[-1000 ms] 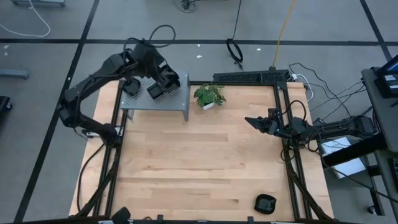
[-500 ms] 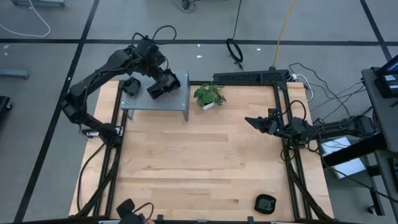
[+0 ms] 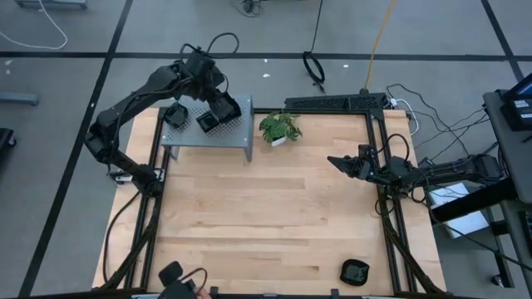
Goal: Pick & Place Mini shaped plates
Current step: Stack the black distorted square plate on top of the other black distorted squares plate on the shelf, then stack the black leaf shaped plate on top of the other black leaf shaped plates on the shelf
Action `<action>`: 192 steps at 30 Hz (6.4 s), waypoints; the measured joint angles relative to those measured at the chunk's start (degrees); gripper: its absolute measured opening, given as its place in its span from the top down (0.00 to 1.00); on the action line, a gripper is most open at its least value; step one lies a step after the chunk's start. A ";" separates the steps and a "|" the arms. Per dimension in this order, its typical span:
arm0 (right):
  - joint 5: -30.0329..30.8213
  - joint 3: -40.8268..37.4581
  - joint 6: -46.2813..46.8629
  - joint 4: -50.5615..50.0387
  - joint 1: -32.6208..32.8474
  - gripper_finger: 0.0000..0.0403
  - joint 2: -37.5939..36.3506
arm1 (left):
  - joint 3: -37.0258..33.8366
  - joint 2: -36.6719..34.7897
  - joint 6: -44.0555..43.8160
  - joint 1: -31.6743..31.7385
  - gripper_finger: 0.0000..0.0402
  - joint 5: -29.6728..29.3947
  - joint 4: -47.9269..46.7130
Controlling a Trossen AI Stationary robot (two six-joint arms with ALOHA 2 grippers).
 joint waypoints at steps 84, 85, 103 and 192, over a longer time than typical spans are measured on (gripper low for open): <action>0.00 0.00 0.00 0.00 0.01 0.68 -0.01 | 0.00 1.29 17.65 3.20 0.90 11.07 -1.09; 0.00 -0.02 0.00 0.00 0.00 0.68 -0.01 | 0.00 1.29 18.03 3.05 0.88 11.05 -0.73; 0.00 -0.01 0.00 0.00 -0.01 0.68 -0.01 | -0.02 -3.25 9.21 -4.45 0.46 10.56 13.23; 12.31 -0.02 6.16 1.77 -0.11 0.68 -0.02 | -0.02 -4.66 -29.63 -63.89 0.54 -13.61 42.46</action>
